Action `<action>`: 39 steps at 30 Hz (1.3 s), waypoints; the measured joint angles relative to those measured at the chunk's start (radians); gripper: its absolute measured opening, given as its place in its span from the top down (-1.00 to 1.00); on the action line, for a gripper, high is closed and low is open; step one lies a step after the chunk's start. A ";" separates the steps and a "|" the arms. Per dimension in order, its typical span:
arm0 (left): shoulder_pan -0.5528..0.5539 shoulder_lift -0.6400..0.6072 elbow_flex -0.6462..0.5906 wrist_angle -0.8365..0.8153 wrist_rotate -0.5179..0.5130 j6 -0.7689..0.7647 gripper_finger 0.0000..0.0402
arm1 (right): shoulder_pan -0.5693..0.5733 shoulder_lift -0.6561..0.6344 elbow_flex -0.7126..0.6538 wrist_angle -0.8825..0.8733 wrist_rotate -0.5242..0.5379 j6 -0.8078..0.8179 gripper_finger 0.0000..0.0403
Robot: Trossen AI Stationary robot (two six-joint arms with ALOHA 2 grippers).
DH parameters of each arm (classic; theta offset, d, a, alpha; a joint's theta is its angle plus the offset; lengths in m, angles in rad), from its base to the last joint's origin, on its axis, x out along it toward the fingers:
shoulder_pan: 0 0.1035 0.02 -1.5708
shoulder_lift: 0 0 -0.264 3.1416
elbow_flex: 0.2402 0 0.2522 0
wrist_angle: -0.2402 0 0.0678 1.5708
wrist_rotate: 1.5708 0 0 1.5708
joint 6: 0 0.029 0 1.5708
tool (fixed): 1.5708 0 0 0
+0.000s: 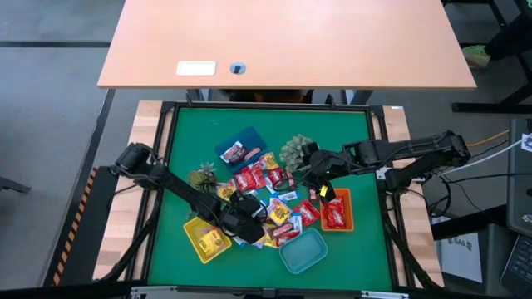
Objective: Sort candy
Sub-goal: Put the brown chocolate into the blue bin
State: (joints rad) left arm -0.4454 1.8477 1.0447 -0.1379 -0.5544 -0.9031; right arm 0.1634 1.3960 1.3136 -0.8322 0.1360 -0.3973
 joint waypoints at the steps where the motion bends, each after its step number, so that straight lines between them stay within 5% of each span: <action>1: 0.000 0.000 0.000 0.000 0.004 0.000 0.11 | 0.000 0.000 0.000 0.000 0.000 0.000 -0.23; 17: 0.006 0.107 0.001 0.054 0.113 0.078 0.12 | 0.000 0.000 0.000 0.001 -0.011 0.000 -0.23; 29: 0.007 0.104 0.001 0.049 0.114 0.100 0.48 | 0.000 0.000 0.000 0.000 -0.019 0.000 -0.23; 39: 0.021 0.061 -0.001 0.050 0.157 0.099 0.52 | 0.000 0.000 0.000 0.000 -0.019 0.000 -0.23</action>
State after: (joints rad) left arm -0.4245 1.9092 1.0436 -0.0875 -0.3977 -0.8043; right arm 0.1633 1.3960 1.3136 -0.8318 0.1173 -0.3977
